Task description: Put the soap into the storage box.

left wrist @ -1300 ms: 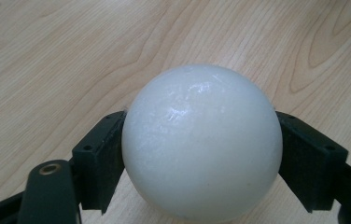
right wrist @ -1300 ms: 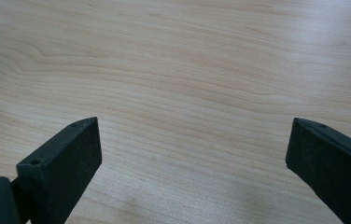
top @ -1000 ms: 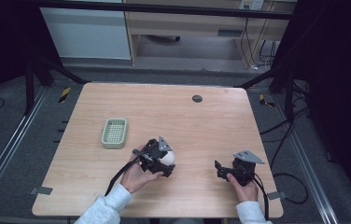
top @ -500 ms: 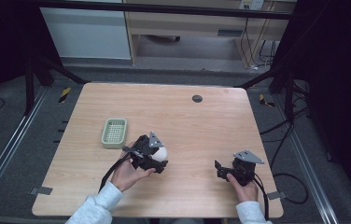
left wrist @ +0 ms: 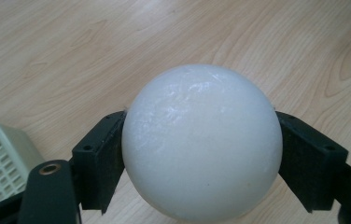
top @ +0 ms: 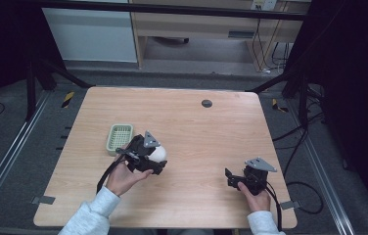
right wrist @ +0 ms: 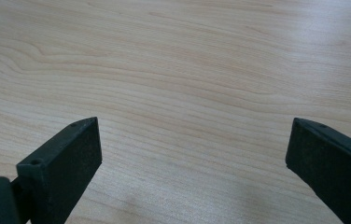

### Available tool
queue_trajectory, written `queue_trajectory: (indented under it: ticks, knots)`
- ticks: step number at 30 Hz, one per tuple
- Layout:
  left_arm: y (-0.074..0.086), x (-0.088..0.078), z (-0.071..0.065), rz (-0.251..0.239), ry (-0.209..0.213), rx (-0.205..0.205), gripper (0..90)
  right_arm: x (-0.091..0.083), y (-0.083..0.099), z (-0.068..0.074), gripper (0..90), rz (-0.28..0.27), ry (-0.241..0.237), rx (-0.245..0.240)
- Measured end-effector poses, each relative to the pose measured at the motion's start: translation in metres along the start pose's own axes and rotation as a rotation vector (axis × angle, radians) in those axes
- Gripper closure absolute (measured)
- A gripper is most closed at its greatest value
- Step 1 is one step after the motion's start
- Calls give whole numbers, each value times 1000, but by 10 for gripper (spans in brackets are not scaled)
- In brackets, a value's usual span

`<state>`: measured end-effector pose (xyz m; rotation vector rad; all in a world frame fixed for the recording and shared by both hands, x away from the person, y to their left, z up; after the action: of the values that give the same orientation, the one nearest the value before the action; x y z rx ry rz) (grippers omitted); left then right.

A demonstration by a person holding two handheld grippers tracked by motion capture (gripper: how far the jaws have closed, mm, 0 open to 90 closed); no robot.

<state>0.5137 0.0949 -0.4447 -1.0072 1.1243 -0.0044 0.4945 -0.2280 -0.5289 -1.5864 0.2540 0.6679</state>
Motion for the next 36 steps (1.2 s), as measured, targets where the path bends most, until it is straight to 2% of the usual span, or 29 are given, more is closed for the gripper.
queue_trajectory:
  ticks: [3,7,12,19,20,24,36]
  knots:
    - [-1,-5,8,-12,-14,-12,227,0,0,0,39,-2,3,-4]
    - [-1,-10,15,-5,-33,-14,227,0,0,0,39,0,1,-1]
    - [-3,-18,29,-17,-51,-39,227,1,0,-1,39,-4,7,-13]
    - [-1,-24,47,-10,-86,-56,227,1,0,0,39,-3,6,-12]
    - [-1,-25,50,-12,-92,-63,227,0,0,1,39,0,-1,-2]
    - [3,-26,60,-7,-107,-79,227,1,0,0,39,-4,6,-15]
    - [9,-24,83,2,-127,-129,227,1,0,0,39,-2,7,-14]
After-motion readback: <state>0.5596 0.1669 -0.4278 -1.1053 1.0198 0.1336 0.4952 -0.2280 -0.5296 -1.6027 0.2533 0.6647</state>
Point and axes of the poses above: each handheld gripper's, and its own axes: x roughly forward along the jaws, y roughly out of its underside, z roughly to its left, the point moved 6 cm from there along x, roughly forward along the jaws, and after that the axes turned 3 degrees about y, right-handed, at the moved point
